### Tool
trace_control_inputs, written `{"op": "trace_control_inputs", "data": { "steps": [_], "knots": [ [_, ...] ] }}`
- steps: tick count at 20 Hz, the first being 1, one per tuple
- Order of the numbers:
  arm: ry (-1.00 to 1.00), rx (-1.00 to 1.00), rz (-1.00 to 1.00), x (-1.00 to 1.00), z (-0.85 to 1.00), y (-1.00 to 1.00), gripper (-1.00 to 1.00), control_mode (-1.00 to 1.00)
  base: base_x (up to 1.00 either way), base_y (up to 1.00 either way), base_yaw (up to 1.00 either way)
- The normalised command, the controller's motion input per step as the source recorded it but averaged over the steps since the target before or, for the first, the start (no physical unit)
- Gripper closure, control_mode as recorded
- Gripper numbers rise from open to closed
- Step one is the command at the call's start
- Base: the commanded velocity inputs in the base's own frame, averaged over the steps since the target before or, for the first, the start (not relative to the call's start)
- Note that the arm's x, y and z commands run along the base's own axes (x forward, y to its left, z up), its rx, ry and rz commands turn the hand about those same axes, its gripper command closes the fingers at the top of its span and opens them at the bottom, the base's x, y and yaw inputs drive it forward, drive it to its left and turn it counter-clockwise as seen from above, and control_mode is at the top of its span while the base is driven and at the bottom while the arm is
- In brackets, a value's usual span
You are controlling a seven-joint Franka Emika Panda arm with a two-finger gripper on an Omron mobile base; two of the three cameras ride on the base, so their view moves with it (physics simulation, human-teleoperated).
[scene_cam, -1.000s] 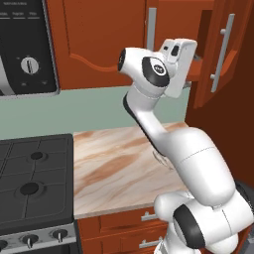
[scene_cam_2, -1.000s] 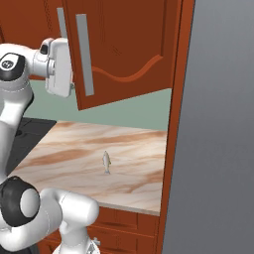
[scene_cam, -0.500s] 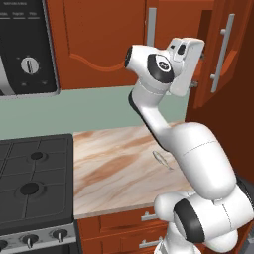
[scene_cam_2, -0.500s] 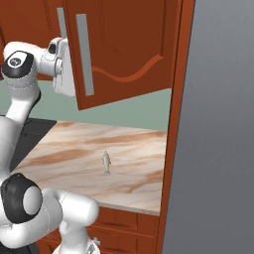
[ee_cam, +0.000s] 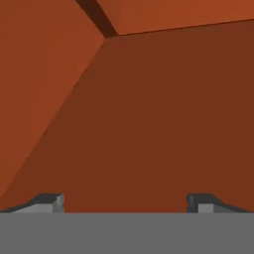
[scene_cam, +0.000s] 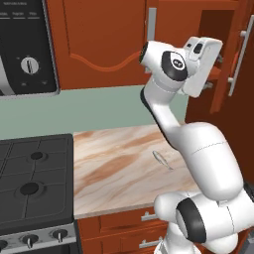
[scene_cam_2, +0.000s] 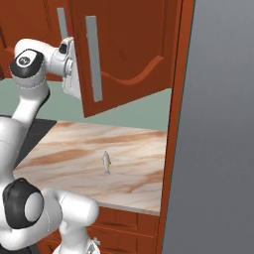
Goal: Retrieve the tupperware from the cabinet, then place the raw meat into the tupperware to avoid contamination.
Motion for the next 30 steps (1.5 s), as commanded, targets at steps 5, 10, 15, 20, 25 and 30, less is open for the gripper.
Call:
{"op": "trace_control_inputs", "data": {
  "steps": [5, 10, 15, 20, 25, 30],
  "knots": [
    [0.00, 0.02, -0.09, -0.45, 0.00, -0.64, -1.00, -1.00, 0.00, 0.00, 0.00],
    [0.00, 0.03, -0.06, -0.36, 0.00, -0.65, -1.00, -1.00, 0.00, 0.00, 0.00],
    [-0.01, 0.04, -0.01, -0.23, 0.00, -0.65, -1.00, -1.00, 0.00, 0.00, 0.00],
    [-0.04, 0.04, 0.00, -0.19, 0.00, -0.64, -1.00, -1.00, 0.00, 0.00, 0.00],
    [-0.03, 0.07, 0.00, -0.13, 0.00, -0.60, -1.00, -1.00, 0.00, 0.00, 0.00],
    [0.00, 0.07, 0.00, 0.00, -0.01, -0.25, -1.00, -1.00, 0.00, 0.00, 0.00]
  ]
}}
